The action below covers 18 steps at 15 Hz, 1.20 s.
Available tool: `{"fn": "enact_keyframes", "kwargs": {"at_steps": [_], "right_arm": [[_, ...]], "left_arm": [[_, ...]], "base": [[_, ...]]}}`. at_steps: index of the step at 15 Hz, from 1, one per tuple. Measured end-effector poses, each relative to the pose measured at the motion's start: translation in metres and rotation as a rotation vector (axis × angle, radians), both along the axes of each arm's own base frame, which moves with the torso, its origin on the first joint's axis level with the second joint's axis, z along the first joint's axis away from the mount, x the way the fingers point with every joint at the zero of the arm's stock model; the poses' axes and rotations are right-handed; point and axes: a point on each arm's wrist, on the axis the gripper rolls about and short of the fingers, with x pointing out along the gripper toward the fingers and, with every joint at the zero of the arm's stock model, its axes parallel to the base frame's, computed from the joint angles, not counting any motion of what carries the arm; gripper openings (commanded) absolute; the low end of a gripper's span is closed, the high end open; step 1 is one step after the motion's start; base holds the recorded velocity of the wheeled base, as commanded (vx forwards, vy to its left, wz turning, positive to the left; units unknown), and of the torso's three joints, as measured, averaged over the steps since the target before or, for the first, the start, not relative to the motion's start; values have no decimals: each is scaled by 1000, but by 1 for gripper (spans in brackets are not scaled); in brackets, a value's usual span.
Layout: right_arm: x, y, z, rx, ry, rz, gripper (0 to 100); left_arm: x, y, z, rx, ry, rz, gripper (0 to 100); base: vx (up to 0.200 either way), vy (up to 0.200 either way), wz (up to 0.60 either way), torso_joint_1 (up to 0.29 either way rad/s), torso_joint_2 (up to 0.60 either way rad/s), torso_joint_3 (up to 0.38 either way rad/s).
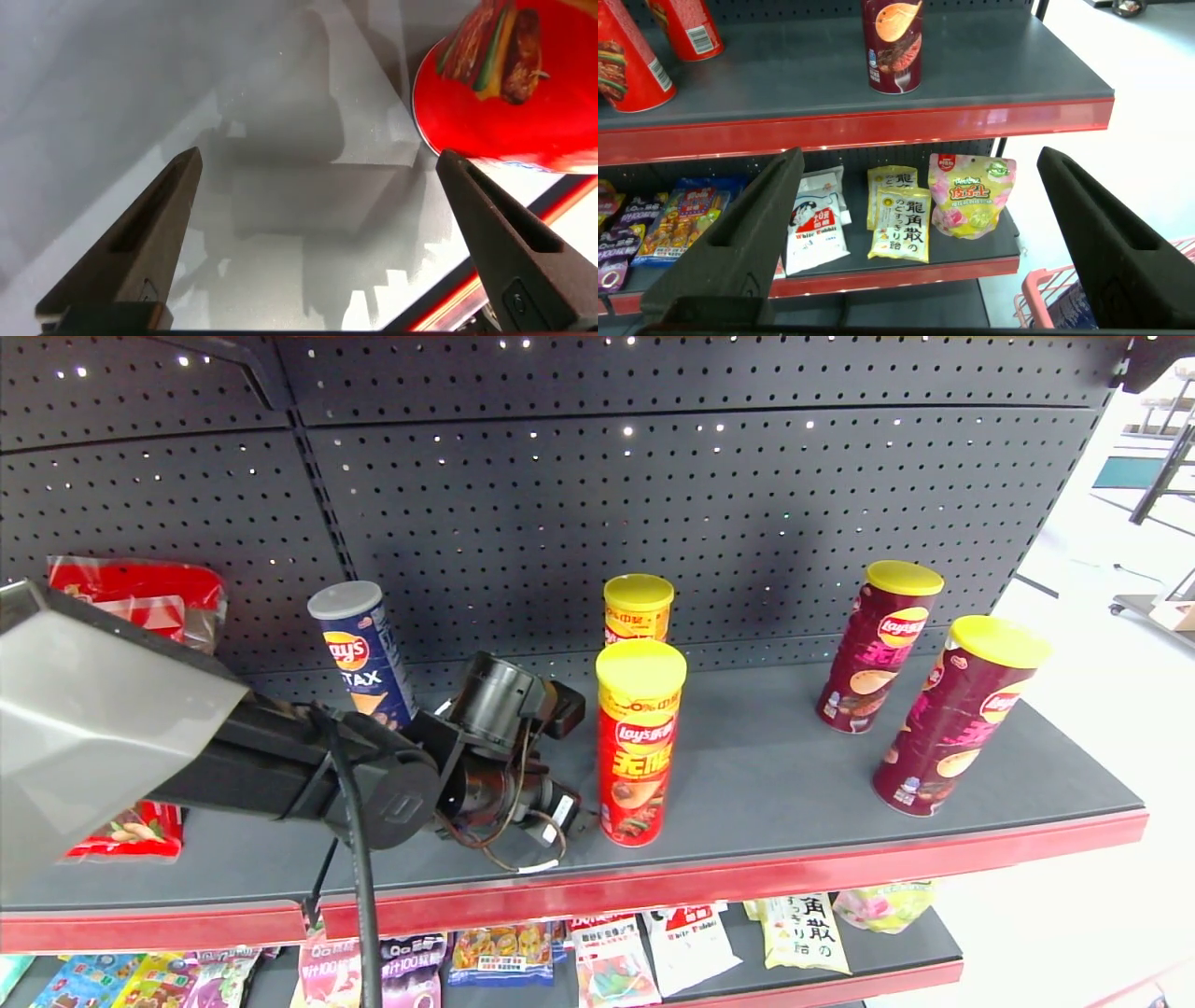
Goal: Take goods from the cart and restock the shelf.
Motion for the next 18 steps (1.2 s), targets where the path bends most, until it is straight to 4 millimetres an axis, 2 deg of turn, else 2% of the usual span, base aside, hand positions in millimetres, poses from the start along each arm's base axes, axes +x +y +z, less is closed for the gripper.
{"fn": "enact_keyframes", "kwargs": {"at_steps": [7, 13, 18], "right_arm": [[0, 0, 0, 0, 0, 0, 100], [0, 0, 0, 0, 0, 1, 100], [0, 0, 0, 0, 0, 0, 100]], "left_arm": [[1, 2, 0, -1, -1, 7, 100], [7, 43, 14, 11, -29, 135, 100], [5, 45, 18, 6, -40, 139, 100]], "base": [[0, 0, 0, 0, 0, 0], [0, 0, 0, 0, 0, 0], [0, 0, 0, 0, 0, 0]]}}
